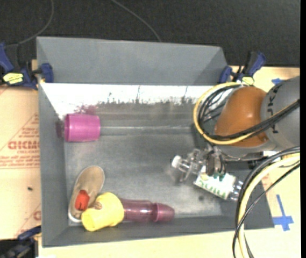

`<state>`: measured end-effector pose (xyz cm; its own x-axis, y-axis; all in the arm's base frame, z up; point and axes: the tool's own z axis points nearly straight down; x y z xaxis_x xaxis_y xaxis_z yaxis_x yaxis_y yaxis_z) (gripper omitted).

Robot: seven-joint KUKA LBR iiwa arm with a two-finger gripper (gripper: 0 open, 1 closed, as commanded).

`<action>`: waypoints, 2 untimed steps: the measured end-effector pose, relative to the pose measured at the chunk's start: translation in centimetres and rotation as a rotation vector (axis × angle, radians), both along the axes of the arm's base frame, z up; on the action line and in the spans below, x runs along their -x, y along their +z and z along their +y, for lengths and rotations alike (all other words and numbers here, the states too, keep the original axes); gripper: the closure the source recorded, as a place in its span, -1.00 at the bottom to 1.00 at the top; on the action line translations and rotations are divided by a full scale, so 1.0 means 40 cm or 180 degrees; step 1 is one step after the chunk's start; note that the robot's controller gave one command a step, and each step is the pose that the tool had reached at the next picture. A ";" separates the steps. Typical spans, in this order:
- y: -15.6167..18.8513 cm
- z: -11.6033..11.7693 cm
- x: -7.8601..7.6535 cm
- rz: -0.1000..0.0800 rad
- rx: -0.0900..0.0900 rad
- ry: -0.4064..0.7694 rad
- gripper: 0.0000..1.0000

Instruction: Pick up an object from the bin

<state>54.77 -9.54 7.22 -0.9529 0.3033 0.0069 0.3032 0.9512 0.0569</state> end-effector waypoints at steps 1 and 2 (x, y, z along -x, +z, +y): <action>0.002 0.002 0.001 0.0002 -0.0003 0.0002 1.00; 0.012 0.004 0.003 0.0013 -0.0009 0.0006 1.00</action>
Offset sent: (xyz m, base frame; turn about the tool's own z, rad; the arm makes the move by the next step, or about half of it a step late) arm 0.0001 0.0000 0.0242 0.0000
